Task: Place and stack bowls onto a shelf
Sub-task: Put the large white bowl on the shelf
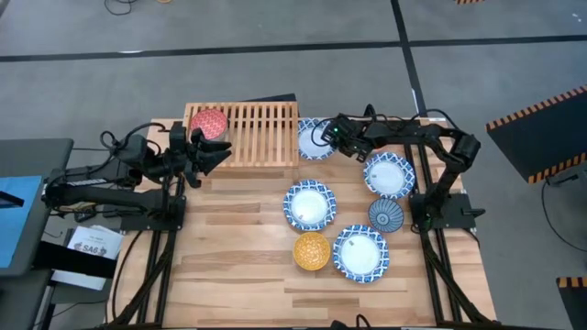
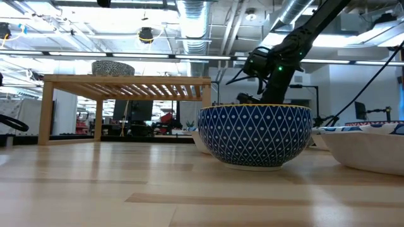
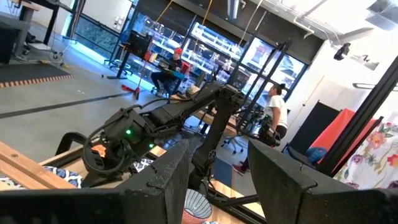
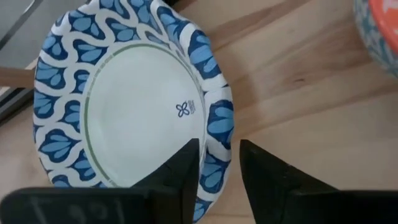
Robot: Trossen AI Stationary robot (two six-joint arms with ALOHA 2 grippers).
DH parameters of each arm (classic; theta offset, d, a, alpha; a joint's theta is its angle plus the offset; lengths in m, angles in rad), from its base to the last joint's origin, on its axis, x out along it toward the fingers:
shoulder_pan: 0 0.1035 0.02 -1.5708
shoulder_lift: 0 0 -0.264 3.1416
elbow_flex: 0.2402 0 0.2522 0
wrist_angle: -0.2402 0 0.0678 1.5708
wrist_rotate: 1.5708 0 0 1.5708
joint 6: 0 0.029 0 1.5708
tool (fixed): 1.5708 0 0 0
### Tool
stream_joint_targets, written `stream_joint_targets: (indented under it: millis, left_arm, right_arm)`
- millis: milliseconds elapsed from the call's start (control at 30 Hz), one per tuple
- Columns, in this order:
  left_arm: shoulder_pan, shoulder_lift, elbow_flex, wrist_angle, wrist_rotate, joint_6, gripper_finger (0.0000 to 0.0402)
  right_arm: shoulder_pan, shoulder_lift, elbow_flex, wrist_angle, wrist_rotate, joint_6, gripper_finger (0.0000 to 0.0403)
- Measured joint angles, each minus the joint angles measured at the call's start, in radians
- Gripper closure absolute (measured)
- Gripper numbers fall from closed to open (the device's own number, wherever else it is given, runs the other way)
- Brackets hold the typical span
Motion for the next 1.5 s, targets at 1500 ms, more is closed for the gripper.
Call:
stream_joint_targets:
  millis: [1500]
  left_arm:
    - [0.000,0.000,0.000,-0.001,0.003,-0.019,0.0253]
  right_arm:
    - [-0.005,-0.216,-0.011,0.026,0.022,-0.202,0.0383]
